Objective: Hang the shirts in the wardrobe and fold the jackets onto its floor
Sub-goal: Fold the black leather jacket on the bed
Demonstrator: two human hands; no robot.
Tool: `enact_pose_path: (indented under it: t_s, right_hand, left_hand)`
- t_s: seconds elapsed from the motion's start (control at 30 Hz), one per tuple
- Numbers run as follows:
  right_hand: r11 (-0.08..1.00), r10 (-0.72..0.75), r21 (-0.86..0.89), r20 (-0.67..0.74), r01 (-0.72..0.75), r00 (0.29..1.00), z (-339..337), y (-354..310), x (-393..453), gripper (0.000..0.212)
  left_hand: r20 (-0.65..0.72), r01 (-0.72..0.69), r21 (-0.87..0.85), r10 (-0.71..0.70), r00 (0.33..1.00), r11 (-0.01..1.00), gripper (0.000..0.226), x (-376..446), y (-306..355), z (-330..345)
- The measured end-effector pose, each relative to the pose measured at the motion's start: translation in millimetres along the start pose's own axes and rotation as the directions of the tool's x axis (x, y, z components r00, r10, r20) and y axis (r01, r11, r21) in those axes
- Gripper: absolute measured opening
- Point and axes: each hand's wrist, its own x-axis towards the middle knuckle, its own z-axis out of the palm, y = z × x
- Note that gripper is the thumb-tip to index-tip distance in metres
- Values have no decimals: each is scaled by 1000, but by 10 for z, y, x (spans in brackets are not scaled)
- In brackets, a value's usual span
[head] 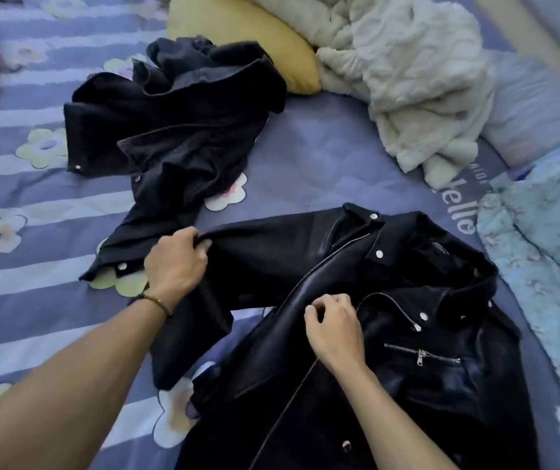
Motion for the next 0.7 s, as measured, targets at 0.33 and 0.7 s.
enact_pose_path:
  t_s: [0.33,0.7]
  right_hand:
    - [993,-2,-112,-292,-33,956,-462,362,938,56]
    - [630,504,658,57,-412,862,-757,1071,1492,68]
  left_hand:
    - [318,-441,-80,442,839,894,39,-156,832,945]
    - [426,-487,-22,449,785,873,108,50,1838,1394]
